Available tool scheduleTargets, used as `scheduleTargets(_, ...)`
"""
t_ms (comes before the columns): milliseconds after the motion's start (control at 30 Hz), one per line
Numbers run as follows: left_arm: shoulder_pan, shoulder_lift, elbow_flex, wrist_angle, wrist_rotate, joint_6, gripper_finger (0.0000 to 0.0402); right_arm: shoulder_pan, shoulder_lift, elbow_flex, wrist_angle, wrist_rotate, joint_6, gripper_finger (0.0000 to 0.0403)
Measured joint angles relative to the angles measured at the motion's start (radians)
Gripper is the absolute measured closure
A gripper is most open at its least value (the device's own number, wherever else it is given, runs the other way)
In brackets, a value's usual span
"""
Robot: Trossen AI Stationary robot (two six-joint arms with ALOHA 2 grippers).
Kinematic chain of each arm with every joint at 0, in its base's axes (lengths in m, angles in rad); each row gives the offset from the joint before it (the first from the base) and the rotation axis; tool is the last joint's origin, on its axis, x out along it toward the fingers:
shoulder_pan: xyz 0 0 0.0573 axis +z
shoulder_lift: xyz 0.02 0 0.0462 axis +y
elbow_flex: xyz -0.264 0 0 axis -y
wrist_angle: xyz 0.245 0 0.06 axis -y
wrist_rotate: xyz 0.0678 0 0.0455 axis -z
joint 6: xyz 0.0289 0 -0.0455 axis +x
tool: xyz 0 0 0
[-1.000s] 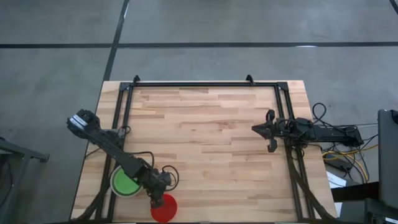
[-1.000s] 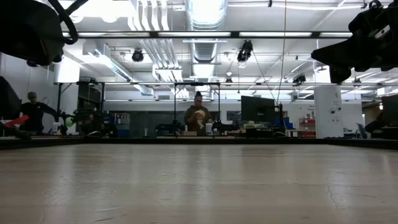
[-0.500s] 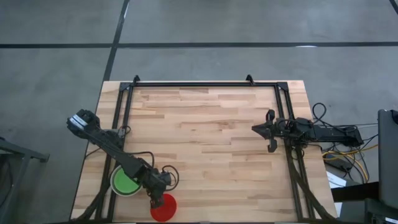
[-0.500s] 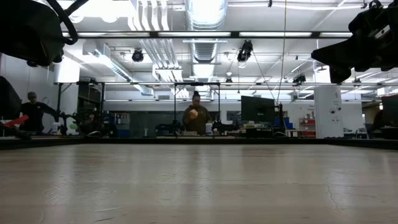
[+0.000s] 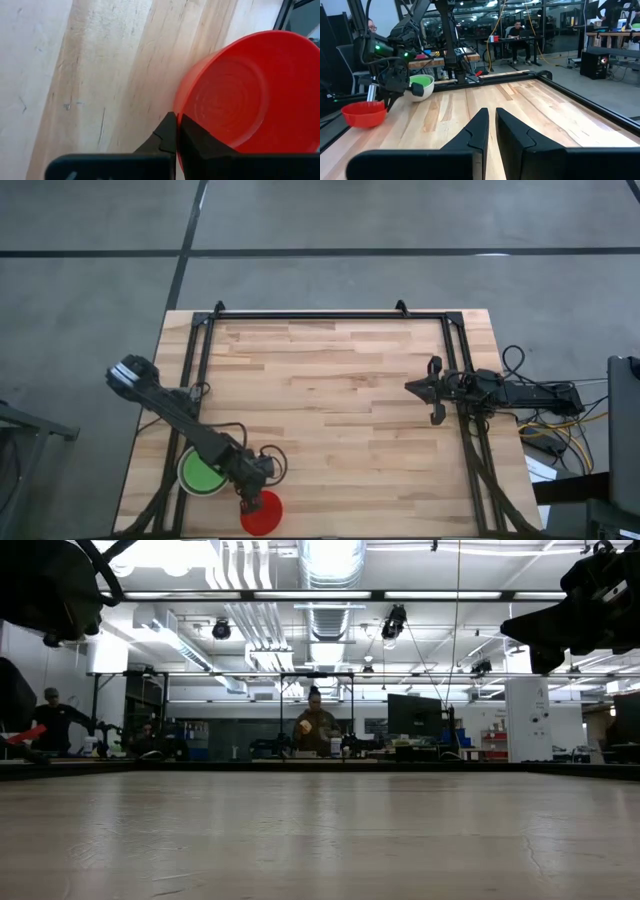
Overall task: Nest bowls inside each other
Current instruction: Stack the red bowl on the green bowl
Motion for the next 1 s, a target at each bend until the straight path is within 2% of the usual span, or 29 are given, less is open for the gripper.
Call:
scheduleTargets(467, 0.0, -0.088, 0.0, -0.092, -0.045, 0.014, 0.0398, 0.0, 0.0, 0.0, 0.0, 0.0, 0.002, 0.0369)
scheduleTargets(1000, 0.003, -0.201, 0.045, -0.285, -0.113, 0.137, 0.0398, 0.0, -0.001, 0.0, 0.0, 0.0, 0.0, 0.0369)
